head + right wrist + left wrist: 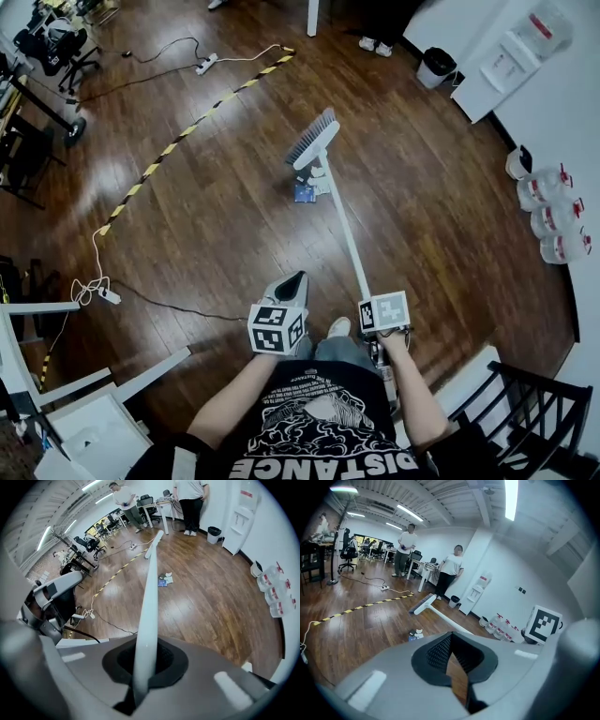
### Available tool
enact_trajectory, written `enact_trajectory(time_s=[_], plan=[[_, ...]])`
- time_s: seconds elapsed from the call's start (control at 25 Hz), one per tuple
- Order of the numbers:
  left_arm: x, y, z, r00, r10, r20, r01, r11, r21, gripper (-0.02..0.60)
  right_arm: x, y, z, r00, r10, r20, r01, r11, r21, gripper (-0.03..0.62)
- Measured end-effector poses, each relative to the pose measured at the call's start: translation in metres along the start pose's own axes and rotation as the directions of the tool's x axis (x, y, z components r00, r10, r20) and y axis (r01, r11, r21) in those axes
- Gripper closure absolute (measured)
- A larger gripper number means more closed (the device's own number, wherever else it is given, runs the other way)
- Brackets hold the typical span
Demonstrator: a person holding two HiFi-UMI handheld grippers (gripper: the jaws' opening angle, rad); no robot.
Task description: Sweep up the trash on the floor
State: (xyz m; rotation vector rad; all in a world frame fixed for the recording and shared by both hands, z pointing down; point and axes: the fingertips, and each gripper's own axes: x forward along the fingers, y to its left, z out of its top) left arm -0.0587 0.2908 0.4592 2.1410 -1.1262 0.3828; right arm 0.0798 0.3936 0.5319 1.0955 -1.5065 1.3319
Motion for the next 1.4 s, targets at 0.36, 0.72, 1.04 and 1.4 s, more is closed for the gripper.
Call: enact_trajectory(time_s=[0.36, 0.72, 1.04, 1.4], plan=[[0.008, -0.08, -0.016, 1.0, -0.009, 0.011, 0.008, 0.998, 0.062, 0.577, -0.035, -0.036, -0.033, 0.994, 0.009, 0.105, -0.006, 1.0, -0.03, 0.594], [-0.007, -0.159, -0.057, 1.0, -0.007, 0.005, 0.006, 0.992, 0.125, 0.577, -0.072, -0.07, -0.089, 0.983, 0.016, 0.183, -0.004, 0.998, -0.065, 0.594], [-0.016, -0.189, -0.076, 1.0, -0.009, 0.006, 0.008, 0.988, 0.155, 0.577, -0.082, -0.079, -0.113, 0.976, 0.029, 0.215, -0.014, 0.997, -0.074, 0.594], [-0.004, -0.212, -0.09, 1.0, 0.004, -0.011, -0.002, 0.986, 0.167, 0.577, -0.086, -0.103, -0.123, 0.976, 0.043, 0.212, -0.025, 0.996, -0.089, 0.594]])
